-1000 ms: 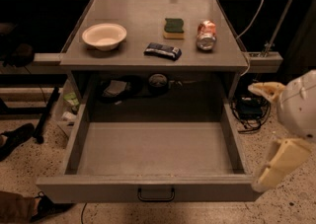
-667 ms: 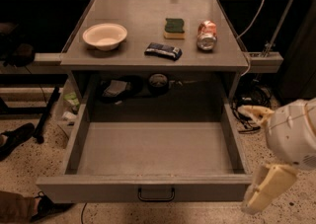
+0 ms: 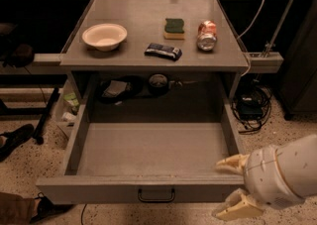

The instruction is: Close top drawer

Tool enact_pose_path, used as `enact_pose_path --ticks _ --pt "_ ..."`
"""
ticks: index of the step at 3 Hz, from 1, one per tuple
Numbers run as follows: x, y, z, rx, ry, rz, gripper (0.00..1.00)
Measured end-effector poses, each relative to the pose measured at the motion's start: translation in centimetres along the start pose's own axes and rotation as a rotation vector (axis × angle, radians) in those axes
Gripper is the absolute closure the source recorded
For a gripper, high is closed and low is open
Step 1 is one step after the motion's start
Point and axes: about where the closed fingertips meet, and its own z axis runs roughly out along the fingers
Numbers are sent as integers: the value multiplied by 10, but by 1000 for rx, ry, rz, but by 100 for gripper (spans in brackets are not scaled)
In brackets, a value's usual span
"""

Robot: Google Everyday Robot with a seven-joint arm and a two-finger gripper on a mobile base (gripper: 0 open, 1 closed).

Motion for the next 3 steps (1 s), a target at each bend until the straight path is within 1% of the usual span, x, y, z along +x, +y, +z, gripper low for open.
enact_pose_path --ticks 1,2,3 --pt "15 8 35 -34 3 23 65" --pt "24 7 67 -67 23 41 88" --pt "27 -2 91 -87 45 48 100"
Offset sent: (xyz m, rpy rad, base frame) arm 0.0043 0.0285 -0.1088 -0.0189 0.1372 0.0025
